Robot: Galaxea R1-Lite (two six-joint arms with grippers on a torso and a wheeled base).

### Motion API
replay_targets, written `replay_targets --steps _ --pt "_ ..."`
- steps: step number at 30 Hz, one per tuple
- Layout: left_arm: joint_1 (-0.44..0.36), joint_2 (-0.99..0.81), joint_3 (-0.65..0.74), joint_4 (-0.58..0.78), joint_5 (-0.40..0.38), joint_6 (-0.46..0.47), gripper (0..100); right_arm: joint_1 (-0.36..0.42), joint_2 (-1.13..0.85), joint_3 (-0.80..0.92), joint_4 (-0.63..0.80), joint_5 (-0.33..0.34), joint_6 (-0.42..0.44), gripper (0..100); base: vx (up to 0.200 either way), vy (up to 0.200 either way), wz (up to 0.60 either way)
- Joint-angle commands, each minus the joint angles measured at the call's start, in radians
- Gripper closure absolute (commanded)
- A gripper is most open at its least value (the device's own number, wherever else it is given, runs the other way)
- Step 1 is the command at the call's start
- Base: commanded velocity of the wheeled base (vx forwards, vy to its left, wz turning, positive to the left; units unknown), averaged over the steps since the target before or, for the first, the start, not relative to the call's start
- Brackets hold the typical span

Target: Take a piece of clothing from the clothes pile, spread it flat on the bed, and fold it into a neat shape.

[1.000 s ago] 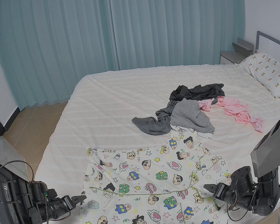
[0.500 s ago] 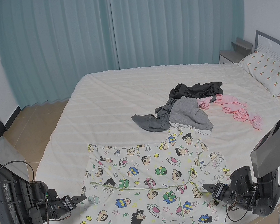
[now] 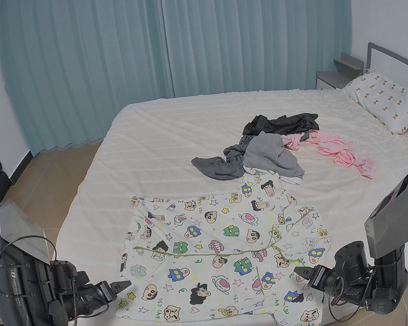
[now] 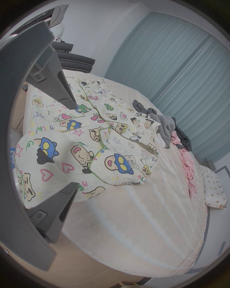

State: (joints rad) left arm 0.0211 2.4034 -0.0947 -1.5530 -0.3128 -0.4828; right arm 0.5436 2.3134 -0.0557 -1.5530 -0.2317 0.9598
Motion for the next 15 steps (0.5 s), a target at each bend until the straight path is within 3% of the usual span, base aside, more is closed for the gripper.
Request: replay_targets --steps 1,5,11,15 --pt "-0.059 0.06 -0.077 -0.018 0.084 -0.007 0 0.001 0.001 -0.004 -0.013 0.0 -0.004 0 0.0 0.0 0.0" --pt "-0.079 0.065 -0.102 -0.018 0.109 -0.05 0 -0.001 0.003 -0.01 -0.013 -0.001 -0.009 0 0.0 0.0 0.0" --pt "-0.109 0.016 -0.12 -0.018 0.1 -0.211 0 -0.002 0.004 -0.009 -0.013 -0.001 -0.009 0 0.0 0.0 0.0" --pt "-0.109 -0.001 -0.112 -0.018 0.095 -0.218 0 -0.005 0.011 -0.01 -0.013 -0.001 -0.007 0 0.0 0.0 0.0"
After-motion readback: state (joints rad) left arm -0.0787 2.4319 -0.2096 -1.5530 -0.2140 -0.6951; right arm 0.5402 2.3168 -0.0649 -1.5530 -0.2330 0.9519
